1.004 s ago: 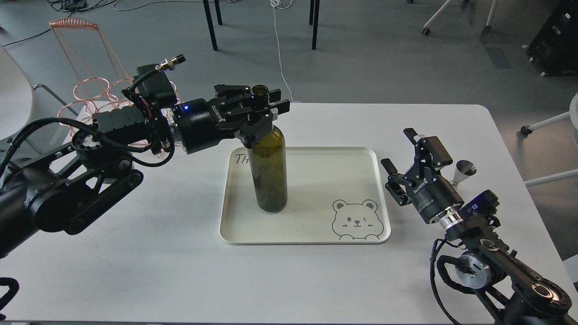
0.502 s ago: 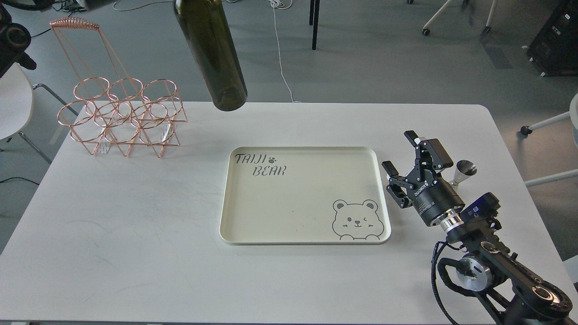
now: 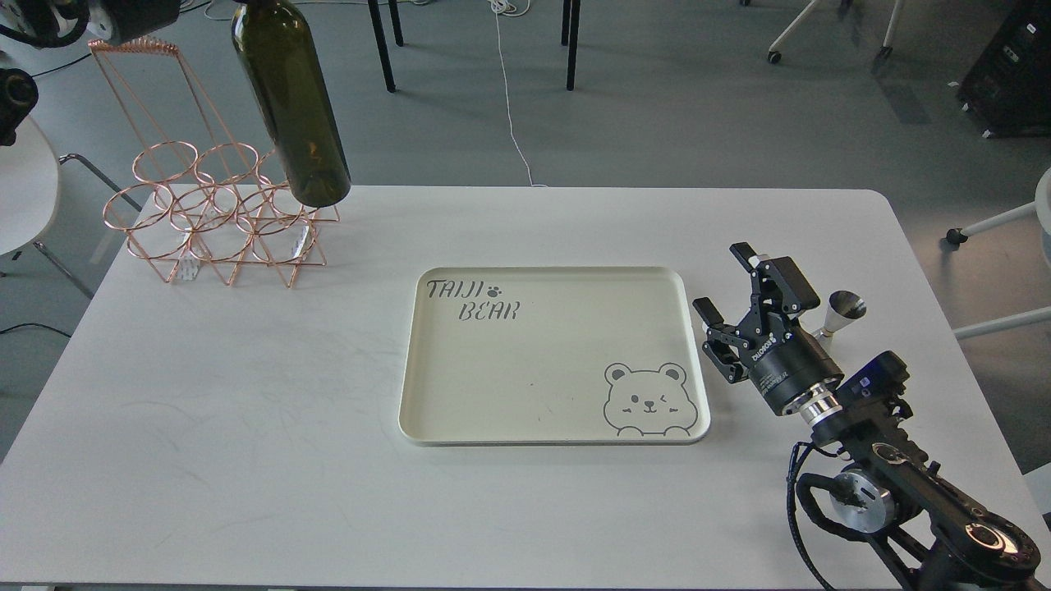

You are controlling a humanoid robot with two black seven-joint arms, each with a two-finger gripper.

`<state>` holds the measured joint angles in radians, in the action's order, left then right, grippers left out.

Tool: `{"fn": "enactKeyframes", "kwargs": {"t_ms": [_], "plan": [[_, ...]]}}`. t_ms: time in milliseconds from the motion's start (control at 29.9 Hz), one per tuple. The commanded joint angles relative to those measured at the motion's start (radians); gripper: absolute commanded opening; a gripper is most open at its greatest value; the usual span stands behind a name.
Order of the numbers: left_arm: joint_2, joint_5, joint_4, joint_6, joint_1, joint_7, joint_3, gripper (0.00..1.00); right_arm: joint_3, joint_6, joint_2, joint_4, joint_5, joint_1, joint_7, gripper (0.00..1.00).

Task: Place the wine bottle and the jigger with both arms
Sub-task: 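Lift the bottle with the left gripper and carry it over the copper rack, then lower the bottle into a slot of the copper rack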

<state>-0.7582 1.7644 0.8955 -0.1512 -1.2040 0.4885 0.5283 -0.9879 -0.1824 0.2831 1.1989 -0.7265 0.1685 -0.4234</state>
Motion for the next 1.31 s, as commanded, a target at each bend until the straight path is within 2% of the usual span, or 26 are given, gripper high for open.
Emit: {"fn": "enactKeyframes", "kwargs": {"t_ms": [0,469,670,1272], "plan": [[-0.007,0.001,-0.021,0.005,-0.003,0.0,-0.02,0.09,-0.002,0.0,-0.001,0.001,-0.001,-0.004,-0.001,0.98],[-0.018,0.023,-0.026,0.015,0.0,0.0,-0.062,0.07,-0.002,0.0,-0.001,0.001,-0.001,-0.009,-0.001,0.98],[-0.072,0.023,-0.024,0.015,0.004,0.0,-0.062,0.07,0.0,0.0,-0.001,0.001,-0.002,-0.012,-0.001,0.98],[-0.067,0.021,-0.024,0.015,0.007,0.0,-0.09,0.07,0.002,0.0,-0.001,0.002,-0.004,-0.012,-0.001,0.98]]}}
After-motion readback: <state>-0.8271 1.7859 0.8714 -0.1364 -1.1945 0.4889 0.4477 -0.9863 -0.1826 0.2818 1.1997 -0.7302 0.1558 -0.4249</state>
